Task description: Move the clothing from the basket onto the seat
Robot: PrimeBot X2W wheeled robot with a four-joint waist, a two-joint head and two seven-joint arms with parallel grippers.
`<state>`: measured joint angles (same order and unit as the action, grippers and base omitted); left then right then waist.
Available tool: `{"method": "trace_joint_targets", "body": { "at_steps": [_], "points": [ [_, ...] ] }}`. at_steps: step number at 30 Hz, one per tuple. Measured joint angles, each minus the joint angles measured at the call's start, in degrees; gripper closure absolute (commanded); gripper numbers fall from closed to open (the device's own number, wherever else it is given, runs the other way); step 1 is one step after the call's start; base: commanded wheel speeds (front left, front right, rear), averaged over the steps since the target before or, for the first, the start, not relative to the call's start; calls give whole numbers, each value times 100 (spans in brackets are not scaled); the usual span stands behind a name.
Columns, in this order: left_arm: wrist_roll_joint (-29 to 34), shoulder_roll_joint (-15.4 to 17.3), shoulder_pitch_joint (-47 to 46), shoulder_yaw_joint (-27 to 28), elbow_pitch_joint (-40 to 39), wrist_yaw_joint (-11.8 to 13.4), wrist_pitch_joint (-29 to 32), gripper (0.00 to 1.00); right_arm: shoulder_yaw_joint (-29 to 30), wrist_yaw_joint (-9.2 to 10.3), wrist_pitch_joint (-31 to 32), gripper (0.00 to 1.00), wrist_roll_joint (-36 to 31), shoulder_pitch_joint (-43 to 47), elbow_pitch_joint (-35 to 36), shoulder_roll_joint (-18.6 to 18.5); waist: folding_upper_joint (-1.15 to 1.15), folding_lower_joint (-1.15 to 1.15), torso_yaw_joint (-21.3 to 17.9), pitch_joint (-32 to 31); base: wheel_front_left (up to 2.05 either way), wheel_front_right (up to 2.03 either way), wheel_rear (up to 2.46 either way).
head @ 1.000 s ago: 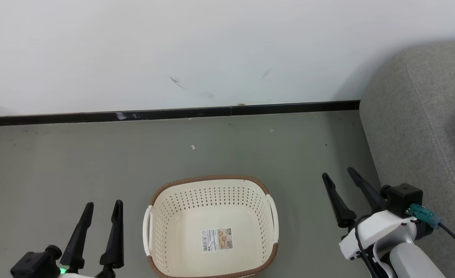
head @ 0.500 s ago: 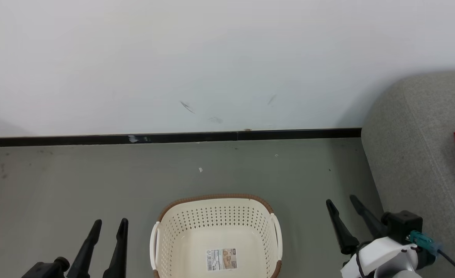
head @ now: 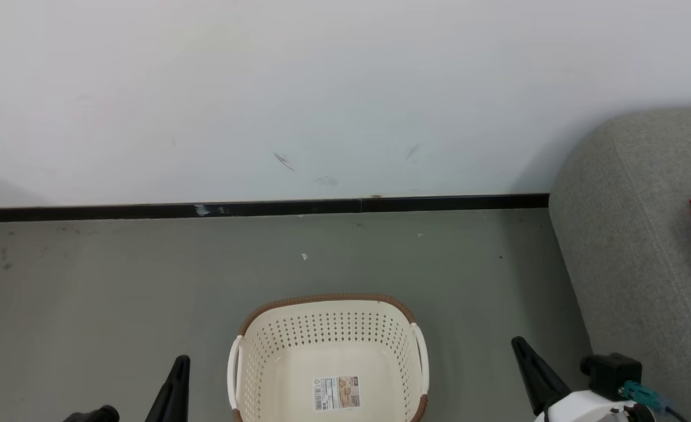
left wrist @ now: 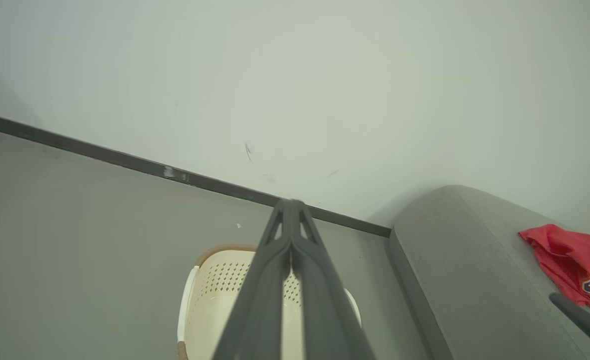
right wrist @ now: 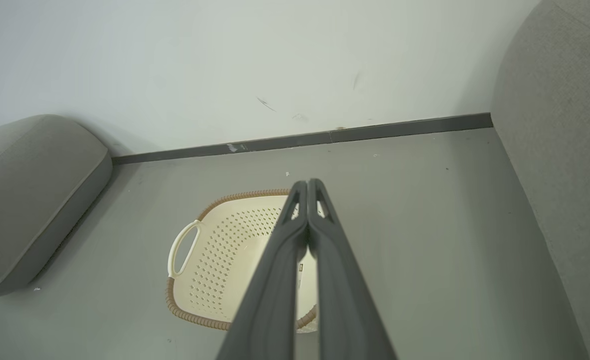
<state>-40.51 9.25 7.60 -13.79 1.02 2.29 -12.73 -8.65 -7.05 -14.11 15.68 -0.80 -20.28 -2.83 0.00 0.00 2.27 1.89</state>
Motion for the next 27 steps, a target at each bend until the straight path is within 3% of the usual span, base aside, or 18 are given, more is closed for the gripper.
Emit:
{"method": "trace_joint_targets", "body": {
  "at_steps": [13, 27],
  "points": [
    [-744, -74, -7, 210, 98, -102, 209, 100, 162, 0, 233, 100, 1232, 1, 136, 11, 0, 6, -36, -31, 0, 0, 0],
    [-1556, -146, -112, 426, 245, -244, 465, 100, 367, 0, 512, 100, 2409, -1, 256, 1, 0, 76, -79, -113, 0, 0, 0]
  ]
}}
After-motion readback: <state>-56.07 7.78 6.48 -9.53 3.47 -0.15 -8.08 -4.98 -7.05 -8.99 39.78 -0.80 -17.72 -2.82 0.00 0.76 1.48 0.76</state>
